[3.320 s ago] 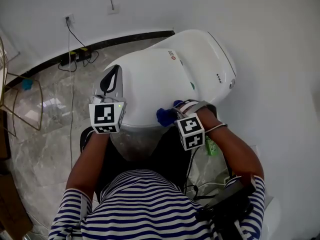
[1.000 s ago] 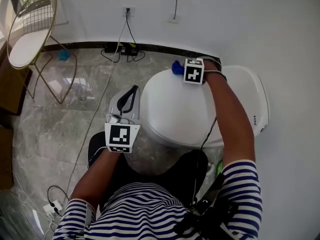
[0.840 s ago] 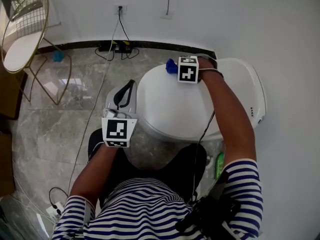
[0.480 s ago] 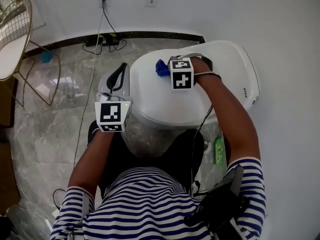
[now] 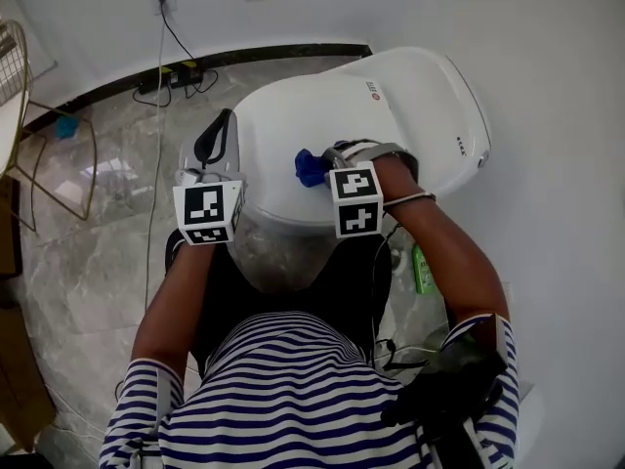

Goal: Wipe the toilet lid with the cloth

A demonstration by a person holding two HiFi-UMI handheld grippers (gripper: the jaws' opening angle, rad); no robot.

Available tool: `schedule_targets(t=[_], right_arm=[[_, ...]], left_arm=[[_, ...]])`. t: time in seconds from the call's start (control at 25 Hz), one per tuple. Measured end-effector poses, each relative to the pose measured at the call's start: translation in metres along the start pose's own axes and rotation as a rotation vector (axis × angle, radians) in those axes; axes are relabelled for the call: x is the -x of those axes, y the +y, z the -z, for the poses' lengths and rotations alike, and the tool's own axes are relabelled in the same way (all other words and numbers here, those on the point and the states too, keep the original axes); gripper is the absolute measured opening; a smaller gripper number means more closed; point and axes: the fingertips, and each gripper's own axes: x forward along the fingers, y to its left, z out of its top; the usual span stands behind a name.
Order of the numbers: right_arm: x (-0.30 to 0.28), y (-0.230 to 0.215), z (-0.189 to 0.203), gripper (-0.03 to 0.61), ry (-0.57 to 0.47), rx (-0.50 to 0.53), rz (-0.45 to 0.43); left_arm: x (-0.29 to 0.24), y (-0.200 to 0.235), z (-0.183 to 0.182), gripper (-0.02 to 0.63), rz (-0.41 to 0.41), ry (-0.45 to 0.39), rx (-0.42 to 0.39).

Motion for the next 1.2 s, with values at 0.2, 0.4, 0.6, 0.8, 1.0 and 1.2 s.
schedule_targets(t=[0.2,0.4,0.6,0.8,1.0,1.2], right_arm=[[0.009,0.037,-0.007,0.063,0.021,0.007,-0.038],[0.012,0.068,-0.015,0.063,0.016,0.014,-0.103],[0.011,0.074,-0.016,0.063,0.004,0.012,-0.107],[0.011,0.074,-0.016,0.064,0.005,0.019,-0.108],[0.011,0.073,-0.016,0.064,0.006,0.014,-0.119],[0.01,0.075,-0.017,0.064,0.012,0.022,-0.134]], left_arm=[[-0.006,-0.008,-0.003,0.005,0.019,-0.005,0.012],[-0.01,-0.016,-0.004,0.005,0.031,-0.01,0.014],[-0.011,-0.018,-0.002,0.005,0.032,-0.006,0.014],[-0.009,-0.018,-0.002,0.005,0.028,-0.006,0.011],[-0.012,-0.018,0.0,0.005,0.032,0.005,-0.003],[-0.015,-0.021,-0.004,0.005,0.034,0.015,-0.029]])
